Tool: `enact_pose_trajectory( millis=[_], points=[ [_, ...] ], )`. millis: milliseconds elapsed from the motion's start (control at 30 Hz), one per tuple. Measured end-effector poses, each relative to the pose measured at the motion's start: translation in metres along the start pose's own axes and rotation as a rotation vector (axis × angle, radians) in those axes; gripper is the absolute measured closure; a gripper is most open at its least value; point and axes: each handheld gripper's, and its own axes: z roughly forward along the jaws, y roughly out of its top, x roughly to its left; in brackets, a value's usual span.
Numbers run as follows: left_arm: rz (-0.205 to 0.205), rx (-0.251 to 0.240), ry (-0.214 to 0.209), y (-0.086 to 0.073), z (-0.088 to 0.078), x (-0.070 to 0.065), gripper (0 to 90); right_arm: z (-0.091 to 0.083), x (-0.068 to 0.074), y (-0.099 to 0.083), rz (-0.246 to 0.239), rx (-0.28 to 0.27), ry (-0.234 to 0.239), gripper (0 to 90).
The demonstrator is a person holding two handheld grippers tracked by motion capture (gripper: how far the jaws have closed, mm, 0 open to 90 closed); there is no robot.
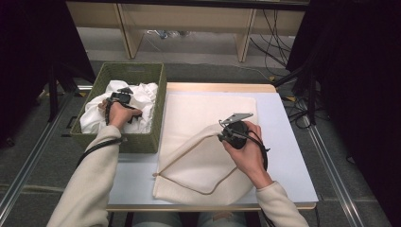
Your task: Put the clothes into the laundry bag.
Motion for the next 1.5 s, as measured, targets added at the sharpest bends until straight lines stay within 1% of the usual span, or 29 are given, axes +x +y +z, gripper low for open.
enact_pose_trajectory(
  millis=[33,67,167,233,300,367,433,467,500,533,567,600,633,667,700,733,767,800,833,867,900,933,1000,1067,1200,1267,1333,1467,1500],
  points=[
    [0.005,-0.002,0.0,0.0,0.0,0.0,23.5,-0.001,0.001,0.0,0.014,0.004,0.005,82.2],
    [0.008,-0.006,-0.001,0.0,-0.001,0.0,26.6,-0.001,0.0,0.0,0.007,0.002,0.005,82.2],
    [0.033,-0.016,-0.001,0.0,-0.002,0.002,40.3,-0.002,0.001,0.0,0.024,0.004,0.006,82.2],
    [0.051,-0.015,-0.005,-0.001,-0.003,0.003,48.0,-0.001,0.0,0.0,0.014,0.002,0.004,82.1],
    [0.052,-0.019,-0.015,-0.001,-0.004,0.004,55.0,-0.001,-0.001,0.0,-0.004,0.001,0.006,82.2],
    [0.052,-0.023,-0.029,0.0,-0.006,0.007,60.9,-0.001,0.0,0.0,0.012,0.004,0.009,82.2],
    [0.016,-0.046,-0.051,-0.002,-0.007,0.01,65.3,-0.001,-0.001,0.0,0.017,0.007,0.008,82.4],
    [-0.011,-0.068,-0.075,-0.004,-0.009,0.014,66.7,-0.001,-0.002,0.0,0.007,0.001,0.005,82.5],
    [-0.023,-0.075,-0.092,-0.005,-0.01,0.017,67.7,0.0,-0.002,0.0,0.005,0.0,0.007,82.7],
    [-0.049,-0.091,-0.113,-0.007,-0.013,0.02,68.3,-0.001,-0.002,0.0,0.018,0.006,0.009,82.8],
    [-0.094,-0.115,-0.137,-0.009,-0.015,0.023,69.0,0.0,-0.004,0.0,-0.016,-0.001,0.011,82.9],
    [-0.119,-0.16,-0.158,-0.011,-0.017,0.026,69.4,0.0,-0.002,0.0,0.018,0.005,0.011,82.9],
    [-0.125,-0.16,-0.173,-0.011,-0.023,0.031,69.7,0.0,-0.004,0.0,-0.01,-0.003,0.011,82.9],
    [-0.144,-0.2,-0.187,-0.012,-0.027,0.033,70.0,0.001,-0.004,0.0,-0.019,-0.008,0.01,83.0],
    [-0.155,-0.228,-0.199,-0.013,-0.032,0.035,70.2,0.0,-0.004,0.0,-0.012,-0.006,0.01,83.0],
    [-0.162,-0.25,-0.21,-0.013,-0.035,0.036,70.2,0.0,-0.004,0.0,-0.014,-0.005,0.011,83.0],
    [-0.151,-0.271,-0.22,-0.014,-0.039,0.039,70.3,0.0,-0.004,0.0,-0.017,-0.008,0.01,83.0],
    [-0.156,-0.315,-0.221,-0.014,-0.044,0.039,70.3,0.001,-0.005,0.0,-0.024,-0.012,0.009,83.0],
    [-0.148,-0.339,-0.229,-0.015,-0.046,0.04,70.4,0.0,-0.005,0.0,-0.02,-0.011,0.011,83.0],
    [-0.147,-0.368,-0.235,-0.015,-0.05,0.04,70.3,-0.001,-0.003,0.0,0.012,0.0,0.013,83.0],
    [-0.17,-0.423,-0.245,-0.015,-0.055,0.038,70.3,0.0,-0.003,0.0,-0.008,-0.006,0.009,83.0],
    [-0.178,-0.457,-0.252,-0.014,-0.058,0.037,70.3,-0.001,-0.001,0.0,0.043,0.01,0.019,83.0],
    [-0.175,-0.53,-0.267,-0.014,-0.069,0.037,70.3,-0.001,-0.001,-0.001,0.044,0.004,0.014,83.0],
    [-0.187,-0.592,-0.28,-0.013,-0.08,0.037,70.3,0.0,-0.002,-0.001,0.045,0.001,0.014,83.1],
    [-0.199,-0.705,-0.287,-0.011,-0.103,0.037,70.3,0.0,-0.002,-0.001,0.045,-0.001,0.015,83.1],
    [-0.196,-0.735,-0.293,-0.011,-0.112,0.037,70.3,-0.001,-0.002,-0.001,0.037,-0.003,0.013,83.2],
    [-0.205,-0.769,-0.316,-0.012,-0.122,0.036,70.2,0.0,-0.003,-0.001,0.024,-0.007,0.016,83.2],
    [-0.197,-0.826,-0.348,-0.013,-0.143,0.03,70.2,-0.001,-0.003,0.0,0.024,-0.008,0.015,83.4],
    [-0.198,-0.838,-0.351,-0.013,-0.146,0.029,70.2,-0.001,-0.002,-0.001,0.039,-0.004,0.014,83.4]
  ],
)
